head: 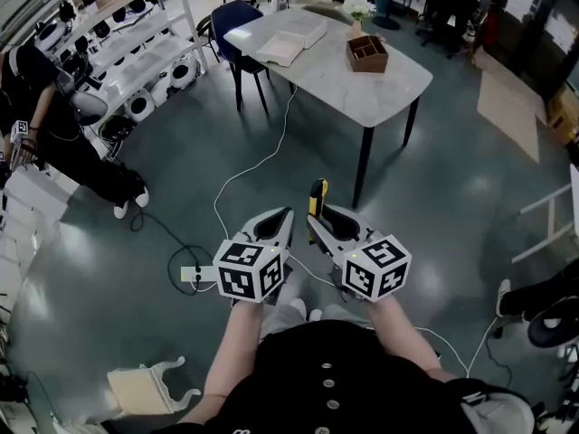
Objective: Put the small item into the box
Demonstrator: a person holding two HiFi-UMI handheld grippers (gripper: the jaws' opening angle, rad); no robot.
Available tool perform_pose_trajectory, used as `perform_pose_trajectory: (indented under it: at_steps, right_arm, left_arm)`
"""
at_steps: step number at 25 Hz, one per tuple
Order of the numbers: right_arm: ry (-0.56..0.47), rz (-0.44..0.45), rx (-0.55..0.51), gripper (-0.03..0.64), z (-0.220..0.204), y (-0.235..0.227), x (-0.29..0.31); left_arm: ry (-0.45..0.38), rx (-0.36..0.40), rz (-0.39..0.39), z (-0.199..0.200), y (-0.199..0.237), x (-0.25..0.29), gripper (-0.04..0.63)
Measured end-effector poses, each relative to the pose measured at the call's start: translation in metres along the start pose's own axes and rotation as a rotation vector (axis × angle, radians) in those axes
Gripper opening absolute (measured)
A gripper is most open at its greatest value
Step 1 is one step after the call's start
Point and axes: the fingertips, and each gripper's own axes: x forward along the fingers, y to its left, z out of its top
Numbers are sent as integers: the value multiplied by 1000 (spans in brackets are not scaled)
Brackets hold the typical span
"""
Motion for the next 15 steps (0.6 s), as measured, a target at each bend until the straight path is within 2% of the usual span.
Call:
perform_pose_trajectory:
  at_steps: [3, 6, 10, 15]
  right_arm:
    - [-30, -3, 40, 118, 6, -5, 9]
    - [-31, -22, 34, 118, 9, -9, 20]
    - [-20, -35, 17, 118, 7, -10, 39]
    - [-52, -42, 41, 118, 6, -9, 58]
  left_arm:
    - [-39, 4, -25, 8, 6, 0, 17]
    - [-62, 7, -39, 15, 18, -1, 18]
    - [-67, 21, -7, 19, 45, -2, 17]
    - [-63, -7, 13, 15, 73, -6, 17]
